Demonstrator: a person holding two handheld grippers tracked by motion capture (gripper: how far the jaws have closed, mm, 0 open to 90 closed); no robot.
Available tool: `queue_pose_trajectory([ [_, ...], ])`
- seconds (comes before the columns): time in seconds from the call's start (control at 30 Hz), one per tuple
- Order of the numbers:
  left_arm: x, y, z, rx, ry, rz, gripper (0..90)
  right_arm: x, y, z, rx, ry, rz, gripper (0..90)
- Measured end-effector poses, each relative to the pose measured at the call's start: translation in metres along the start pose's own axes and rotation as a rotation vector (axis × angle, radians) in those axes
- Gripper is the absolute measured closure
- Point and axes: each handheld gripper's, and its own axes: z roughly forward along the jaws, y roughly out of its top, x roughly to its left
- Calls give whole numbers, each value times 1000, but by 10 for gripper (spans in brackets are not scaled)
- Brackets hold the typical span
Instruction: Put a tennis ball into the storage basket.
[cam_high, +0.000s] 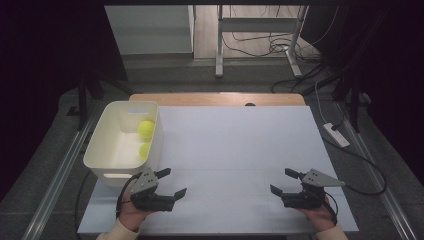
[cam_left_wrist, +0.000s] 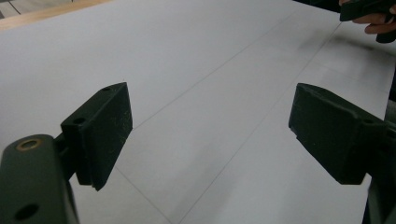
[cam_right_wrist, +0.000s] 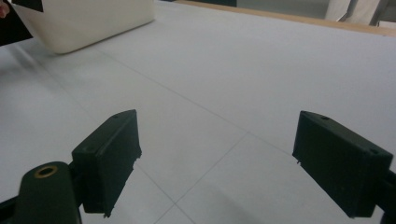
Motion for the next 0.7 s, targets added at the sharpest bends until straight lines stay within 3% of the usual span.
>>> queue_pose_trajectory([
  [0.23,3,-4,-1,0,9,9,145,4,-3,3,39,22,-19,145],
  [0.7,5,-3,-1,-8,16,5,146,3,-3,3,36,29,-16,144],
])
